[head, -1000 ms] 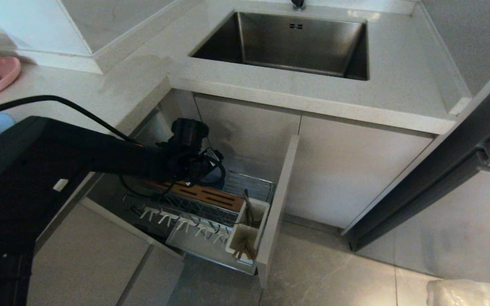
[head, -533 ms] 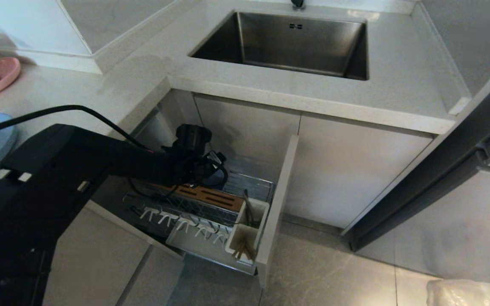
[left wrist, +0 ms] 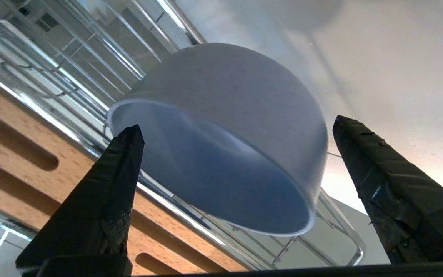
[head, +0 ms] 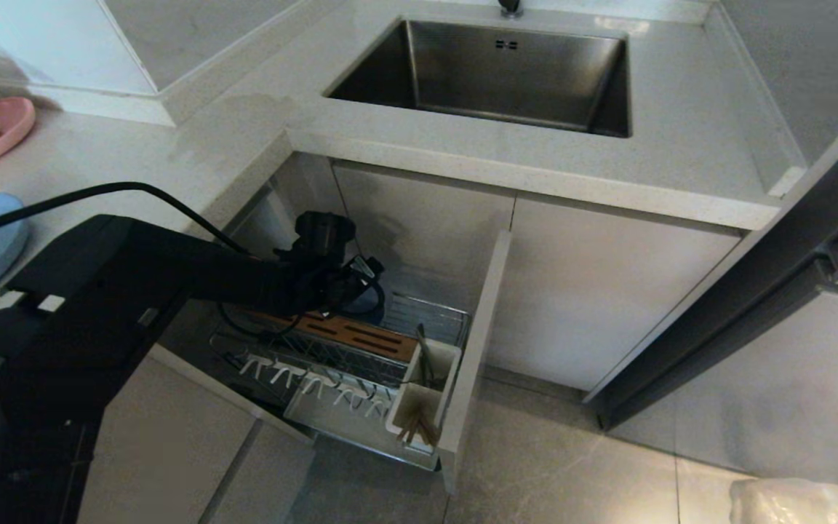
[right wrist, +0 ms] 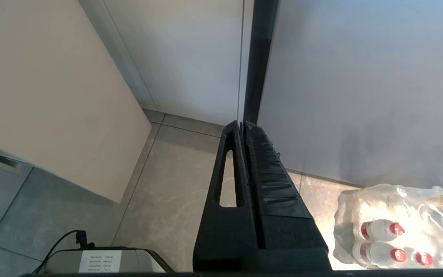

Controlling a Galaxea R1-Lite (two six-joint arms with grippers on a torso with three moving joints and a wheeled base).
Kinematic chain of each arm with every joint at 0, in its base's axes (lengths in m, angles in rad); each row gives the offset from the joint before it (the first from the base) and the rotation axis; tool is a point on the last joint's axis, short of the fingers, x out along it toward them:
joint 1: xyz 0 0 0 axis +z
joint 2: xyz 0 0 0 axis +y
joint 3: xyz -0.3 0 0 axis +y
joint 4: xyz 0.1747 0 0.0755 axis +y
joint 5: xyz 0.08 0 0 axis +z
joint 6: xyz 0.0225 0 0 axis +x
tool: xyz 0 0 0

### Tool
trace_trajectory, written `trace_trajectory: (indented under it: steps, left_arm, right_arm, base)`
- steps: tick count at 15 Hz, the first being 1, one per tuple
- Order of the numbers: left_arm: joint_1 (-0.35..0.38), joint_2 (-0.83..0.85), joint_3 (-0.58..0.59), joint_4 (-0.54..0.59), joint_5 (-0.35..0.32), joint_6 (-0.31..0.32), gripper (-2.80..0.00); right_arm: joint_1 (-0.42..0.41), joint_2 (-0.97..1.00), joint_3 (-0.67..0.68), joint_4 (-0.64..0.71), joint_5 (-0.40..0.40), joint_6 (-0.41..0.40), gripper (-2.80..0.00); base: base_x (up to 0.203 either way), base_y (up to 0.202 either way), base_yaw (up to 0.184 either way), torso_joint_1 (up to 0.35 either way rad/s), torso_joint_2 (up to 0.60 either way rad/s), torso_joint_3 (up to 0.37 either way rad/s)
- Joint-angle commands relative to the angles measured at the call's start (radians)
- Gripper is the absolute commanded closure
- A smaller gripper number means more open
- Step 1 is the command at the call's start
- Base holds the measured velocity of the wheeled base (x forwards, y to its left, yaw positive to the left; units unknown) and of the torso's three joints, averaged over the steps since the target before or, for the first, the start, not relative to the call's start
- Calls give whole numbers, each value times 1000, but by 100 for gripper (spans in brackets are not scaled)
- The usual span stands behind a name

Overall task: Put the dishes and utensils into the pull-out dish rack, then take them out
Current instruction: Take the bowl out of the cupboard

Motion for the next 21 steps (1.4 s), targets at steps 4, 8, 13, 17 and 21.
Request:
trace_trajectory:
  steps: [4,8,13,17,21]
  left_arm:
    - [-1,-12,4,5,-12,-4,0]
    - [-1,-37,12,10,-20,-5,0]
    - [-5,-98,41,12,-36,-6,0]
    - [-22,-200,89,12,-54,-9,0]
    - [-71,-320,152,14,-57,-11,0]
  right_arm:
    - [0,1,0,0,0,0,0]
    - [0,0,0,0,0,0,0]
    - [0,2,0,0,0,0,0]
    - [0,2,0,0,0,0,0]
    - [0,1,0,0,0,0,0]
  base:
    - [0,0,0,0,0,0]
    - [0,0,0,0,0,0]
    - [0,0,0,0,0,0]
    - [0,0,0,0,0,0]
    - [0,0,0,0,0,0]
